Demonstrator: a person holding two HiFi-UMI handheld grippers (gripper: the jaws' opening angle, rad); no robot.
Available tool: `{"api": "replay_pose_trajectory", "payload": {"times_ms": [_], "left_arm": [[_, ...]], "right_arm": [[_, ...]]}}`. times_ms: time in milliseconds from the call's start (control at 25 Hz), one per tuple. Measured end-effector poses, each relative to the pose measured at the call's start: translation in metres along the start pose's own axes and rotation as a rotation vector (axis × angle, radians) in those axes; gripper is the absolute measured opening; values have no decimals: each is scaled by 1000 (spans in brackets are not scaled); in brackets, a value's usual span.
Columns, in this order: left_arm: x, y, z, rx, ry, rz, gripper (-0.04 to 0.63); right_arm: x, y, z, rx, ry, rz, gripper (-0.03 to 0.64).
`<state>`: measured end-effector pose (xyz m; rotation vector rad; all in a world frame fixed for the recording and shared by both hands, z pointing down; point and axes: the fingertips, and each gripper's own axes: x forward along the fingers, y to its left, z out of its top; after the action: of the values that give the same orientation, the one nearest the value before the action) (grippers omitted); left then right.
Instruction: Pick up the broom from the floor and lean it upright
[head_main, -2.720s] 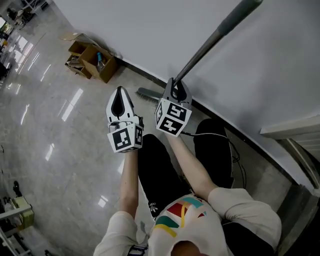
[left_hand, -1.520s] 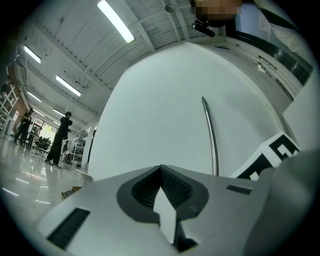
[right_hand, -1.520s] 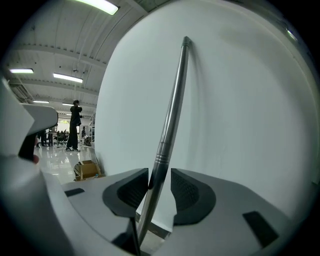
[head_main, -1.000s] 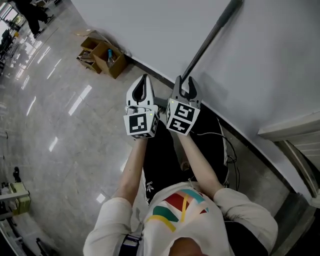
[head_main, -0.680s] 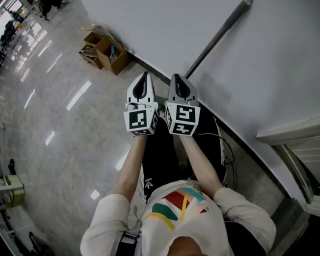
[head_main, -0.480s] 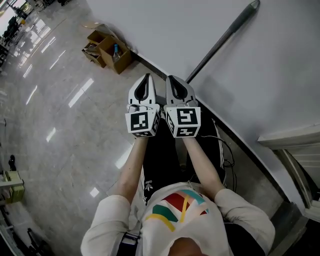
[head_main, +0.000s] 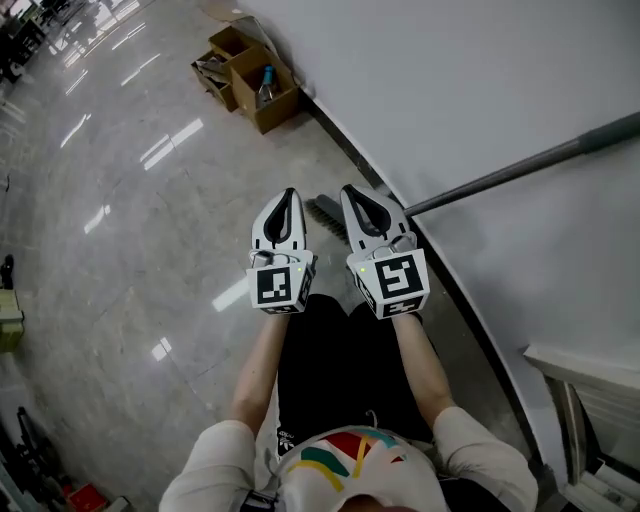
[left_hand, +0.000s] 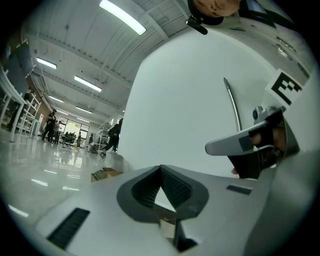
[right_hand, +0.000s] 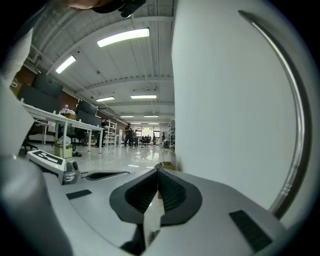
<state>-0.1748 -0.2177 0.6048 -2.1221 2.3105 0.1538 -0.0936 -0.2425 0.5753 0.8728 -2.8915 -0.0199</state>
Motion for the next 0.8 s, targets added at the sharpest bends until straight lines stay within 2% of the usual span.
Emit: {"api": "replay_pose_trajectory", "payload": {"times_ms": [120,200,320,400,520,680,800], "left_arm": [[-19,30,-13,-31,-20,67,44],[-28,44,-9,-34,-27,108,44],[-27,53,21,-8,-30,141,44],[-38,47,52,-1,22,155,44],[-61,31,116,-49,134,194,44],[-80,2,254,-74,140,206,44],[-118,-23,378,-73,131,210,44]], "right_arm": [[13,11,-28,0,55,60,12],[18,10,-37,-23,88,63,12],[23,3,-30,1,149,65,12],[7,7,-12,73,225,65,12],[-28,24,47,173,322,70,12],[-62,53,175,191,348,134,14],[-109,96,282,174,404,241,14]]}}
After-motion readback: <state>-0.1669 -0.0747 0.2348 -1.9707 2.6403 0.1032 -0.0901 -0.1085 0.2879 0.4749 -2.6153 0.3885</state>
